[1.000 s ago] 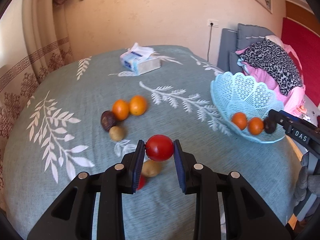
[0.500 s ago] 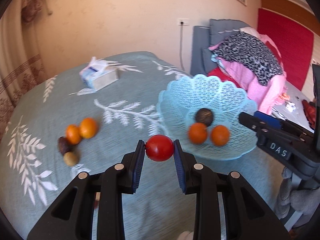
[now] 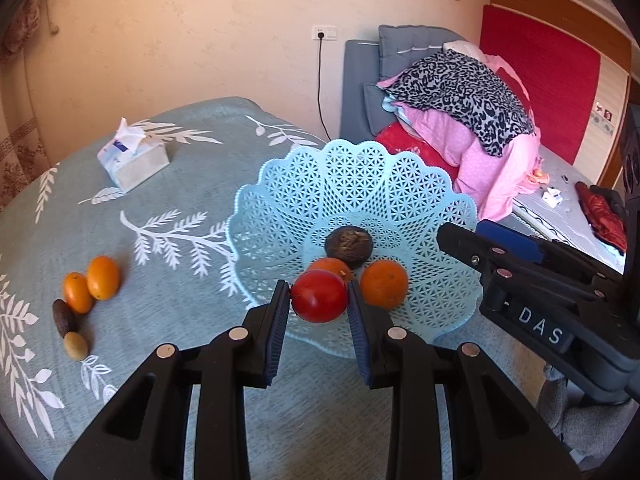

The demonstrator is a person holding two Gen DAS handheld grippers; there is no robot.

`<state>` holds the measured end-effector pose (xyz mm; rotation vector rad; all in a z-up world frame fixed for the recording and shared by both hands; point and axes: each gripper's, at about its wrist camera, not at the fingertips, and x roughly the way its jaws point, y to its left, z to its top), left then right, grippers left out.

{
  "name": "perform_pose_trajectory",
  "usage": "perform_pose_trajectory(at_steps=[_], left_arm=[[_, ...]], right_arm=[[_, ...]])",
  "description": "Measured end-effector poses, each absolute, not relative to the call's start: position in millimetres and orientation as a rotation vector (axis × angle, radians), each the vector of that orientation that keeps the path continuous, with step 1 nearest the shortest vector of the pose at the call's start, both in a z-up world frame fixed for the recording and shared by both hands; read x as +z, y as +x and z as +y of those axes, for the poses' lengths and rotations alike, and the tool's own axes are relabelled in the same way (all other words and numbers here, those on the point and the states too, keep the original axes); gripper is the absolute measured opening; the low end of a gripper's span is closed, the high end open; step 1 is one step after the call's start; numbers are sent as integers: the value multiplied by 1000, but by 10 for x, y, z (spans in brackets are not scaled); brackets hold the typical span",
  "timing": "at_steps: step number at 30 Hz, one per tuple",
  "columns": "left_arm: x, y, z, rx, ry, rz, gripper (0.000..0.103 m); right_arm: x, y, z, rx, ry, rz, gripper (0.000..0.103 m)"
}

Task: Organize fruits
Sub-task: 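Lower the tomato into the basket and open the left tool, then move the left tool back toward the dark brown fruit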

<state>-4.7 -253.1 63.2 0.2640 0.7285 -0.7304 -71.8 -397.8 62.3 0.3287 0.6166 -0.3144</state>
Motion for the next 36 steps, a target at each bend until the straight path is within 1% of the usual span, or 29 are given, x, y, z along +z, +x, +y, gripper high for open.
perform_pose_trajectory(at_steps=[2, 3, 5, 6, 7, 12, 14, 15, 18, 27, 36], left_arm=[[615, -40, -2550, -739, 260, 735, 30], [607, -34, -2553, -739, 259, 741, 31], [593, -21, -2547, -734, 251, 748, 37], [591, -12, -2532, -727, 246, 750, 43], [592, -5, -2518, -721, 242, 749, 45], [621, 34, -2412, -694, 224, 749, 47], [640, 48, -2363, -683, 217, 744, 50], [654, 57, -2333, -676, 212, 742, 55], [686, 85, -2259, -656, 198, 734, 60], [744, 208, -1975, -598, 160, 729, 61], [774, 416, -1524, -501, 122, 727, 61]], right_arm=[[617, -719, -3983, -317, 332, 618, 46], [612, -719, -3989, -319, 336, 618, 53], [616, -734, -3993, -328, 341, 608, 61], [618, -737, -3994, -329, 341, 607, 61], [622, -739, -3996, -330, 341, 606, 61], [628, -744, -4003, -333, 343, 602, 61], [628, -745, -4005, -332, 343, 602, 61], [628, -745, -4005, -331, 344, 603, 61], [631, -741, -3980, -323, 343, 603, 61], [621, -683, -3795, -283, 316, 612, 61], [628, -637, -3618, -240, 292, 619, 61]])
